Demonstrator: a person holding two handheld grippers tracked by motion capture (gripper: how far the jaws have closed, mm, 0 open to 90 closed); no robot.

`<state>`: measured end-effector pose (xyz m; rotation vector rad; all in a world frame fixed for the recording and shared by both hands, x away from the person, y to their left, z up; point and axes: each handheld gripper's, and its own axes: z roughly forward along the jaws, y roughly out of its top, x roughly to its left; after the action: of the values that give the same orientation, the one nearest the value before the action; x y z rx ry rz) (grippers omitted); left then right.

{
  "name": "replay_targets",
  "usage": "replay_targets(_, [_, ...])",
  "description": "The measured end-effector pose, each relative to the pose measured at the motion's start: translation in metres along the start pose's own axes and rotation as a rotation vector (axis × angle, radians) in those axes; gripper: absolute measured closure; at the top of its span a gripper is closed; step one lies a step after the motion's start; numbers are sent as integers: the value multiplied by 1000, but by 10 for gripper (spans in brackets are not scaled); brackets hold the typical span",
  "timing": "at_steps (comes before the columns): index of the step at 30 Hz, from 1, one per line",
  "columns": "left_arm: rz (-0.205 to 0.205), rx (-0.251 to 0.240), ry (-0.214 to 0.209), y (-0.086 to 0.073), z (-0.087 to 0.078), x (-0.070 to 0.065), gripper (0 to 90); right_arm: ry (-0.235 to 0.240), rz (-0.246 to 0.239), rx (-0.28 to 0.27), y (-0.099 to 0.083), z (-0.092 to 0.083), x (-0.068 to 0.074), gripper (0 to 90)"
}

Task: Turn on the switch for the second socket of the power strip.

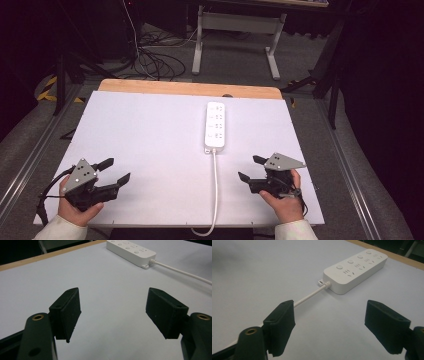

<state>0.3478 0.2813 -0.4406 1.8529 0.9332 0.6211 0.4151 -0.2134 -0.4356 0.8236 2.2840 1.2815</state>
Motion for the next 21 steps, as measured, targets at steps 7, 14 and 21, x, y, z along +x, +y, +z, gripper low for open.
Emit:
replay_targets(7, [8, 1, 14, 0, 0, 0, 283, 1, 0, 1, 0, 0, 0, 246])
replay_targets(14, [18, 15, 29, 0, 2, -2, 276, 2, -2, 4, 1, 1, 0, 250])
replay_targets(21, [14, 12, 34, 0, 1, -1, 275, 0, -4, 7, 2, 1, 0, 255])
